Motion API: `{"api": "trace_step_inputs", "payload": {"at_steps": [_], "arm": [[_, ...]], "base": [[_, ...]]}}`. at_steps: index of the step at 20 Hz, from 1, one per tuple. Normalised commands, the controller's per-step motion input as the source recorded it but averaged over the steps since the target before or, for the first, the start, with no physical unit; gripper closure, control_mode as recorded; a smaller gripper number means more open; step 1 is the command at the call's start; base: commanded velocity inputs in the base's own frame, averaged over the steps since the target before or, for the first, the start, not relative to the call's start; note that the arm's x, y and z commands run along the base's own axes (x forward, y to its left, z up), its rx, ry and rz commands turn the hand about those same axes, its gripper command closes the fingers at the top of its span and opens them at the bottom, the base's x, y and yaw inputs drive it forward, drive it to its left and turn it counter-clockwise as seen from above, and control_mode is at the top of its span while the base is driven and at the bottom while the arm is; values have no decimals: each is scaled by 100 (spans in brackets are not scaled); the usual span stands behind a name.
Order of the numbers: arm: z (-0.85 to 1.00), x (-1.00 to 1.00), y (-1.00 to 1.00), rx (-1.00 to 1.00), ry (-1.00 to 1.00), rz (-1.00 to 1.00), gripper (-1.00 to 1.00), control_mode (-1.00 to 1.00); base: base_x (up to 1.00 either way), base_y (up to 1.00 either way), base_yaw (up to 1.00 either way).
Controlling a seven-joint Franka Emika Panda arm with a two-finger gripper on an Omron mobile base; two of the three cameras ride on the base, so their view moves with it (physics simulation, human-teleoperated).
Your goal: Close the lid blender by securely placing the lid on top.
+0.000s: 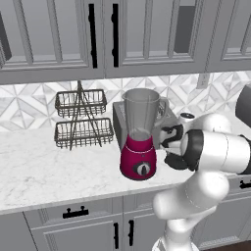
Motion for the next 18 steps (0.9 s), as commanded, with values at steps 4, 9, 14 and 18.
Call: {"api": "trace_step_inputs", "payload": {"at_steps": [4,9,14,18], "arm": [[-39,6,0,0,2,0,100,-100],[-7,-2,0,0,2,0,100,-100],[4,-49,0,0,-3,0,100,-100],[87,-66,0,1,-14,0,100,-100]], "base": [[0,0,0],[0,0,0],[0,0,0],[0,0,0]]}}
